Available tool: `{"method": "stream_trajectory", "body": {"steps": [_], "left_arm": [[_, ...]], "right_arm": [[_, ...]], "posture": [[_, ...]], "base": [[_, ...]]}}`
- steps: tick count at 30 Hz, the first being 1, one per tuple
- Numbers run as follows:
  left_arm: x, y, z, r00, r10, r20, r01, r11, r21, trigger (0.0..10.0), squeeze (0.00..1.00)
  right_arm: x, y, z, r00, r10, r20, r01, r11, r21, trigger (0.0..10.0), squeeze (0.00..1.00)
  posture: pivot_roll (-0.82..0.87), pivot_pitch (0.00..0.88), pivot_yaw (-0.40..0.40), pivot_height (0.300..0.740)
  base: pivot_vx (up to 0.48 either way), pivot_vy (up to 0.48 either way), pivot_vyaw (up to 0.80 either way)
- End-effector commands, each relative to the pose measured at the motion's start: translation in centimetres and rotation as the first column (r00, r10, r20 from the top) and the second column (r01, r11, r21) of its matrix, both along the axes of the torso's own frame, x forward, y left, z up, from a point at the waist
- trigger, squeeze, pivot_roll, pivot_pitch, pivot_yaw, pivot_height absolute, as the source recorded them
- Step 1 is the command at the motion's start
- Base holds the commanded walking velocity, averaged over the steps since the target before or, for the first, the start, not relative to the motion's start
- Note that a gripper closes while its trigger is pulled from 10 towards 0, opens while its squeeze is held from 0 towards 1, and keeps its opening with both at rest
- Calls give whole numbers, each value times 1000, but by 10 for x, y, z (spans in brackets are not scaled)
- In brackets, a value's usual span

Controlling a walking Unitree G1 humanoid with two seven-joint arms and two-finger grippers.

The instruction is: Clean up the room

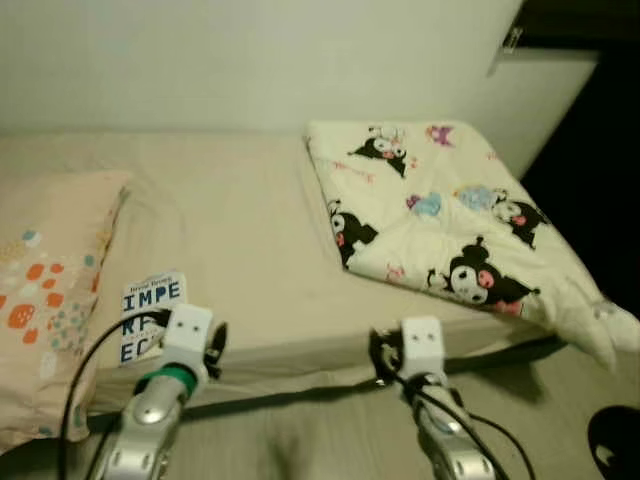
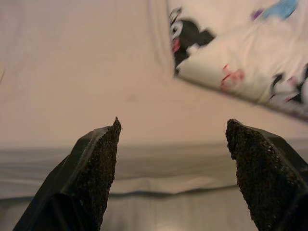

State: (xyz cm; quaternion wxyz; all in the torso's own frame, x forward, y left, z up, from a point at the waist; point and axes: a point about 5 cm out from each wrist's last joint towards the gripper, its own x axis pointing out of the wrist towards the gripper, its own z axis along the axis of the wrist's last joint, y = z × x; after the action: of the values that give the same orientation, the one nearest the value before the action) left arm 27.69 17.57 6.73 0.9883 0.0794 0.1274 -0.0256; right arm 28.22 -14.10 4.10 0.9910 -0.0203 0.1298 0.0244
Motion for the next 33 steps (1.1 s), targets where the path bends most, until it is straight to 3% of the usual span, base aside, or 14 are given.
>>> {"method": "stream_trajectory", "body": {"steps": [1,19,33], "left_arm": [[-3,-3,-3,1000,-11,-19,11,1000,-7,10000,0],[-1,-2,-3,1000,-12,-19,12,1000,3,10000,0],[2,-1,0,1000,0,7,-1,999,39,10000,0]], "right_arm": [[-1,-5,-2,999,-30,-16,31,999,22,10000,0],[0,-5,-3,999,-29,-20,29,999,20,10000,0],[0,-5,-4,999,-37,-21,37,999,28,10000,0]], "posture": [[64,0,-4,740],[66,0,-2,740],[66,0,5,740]], "base": [[326,0,0],[307,0,0],[0,0,0]]}}
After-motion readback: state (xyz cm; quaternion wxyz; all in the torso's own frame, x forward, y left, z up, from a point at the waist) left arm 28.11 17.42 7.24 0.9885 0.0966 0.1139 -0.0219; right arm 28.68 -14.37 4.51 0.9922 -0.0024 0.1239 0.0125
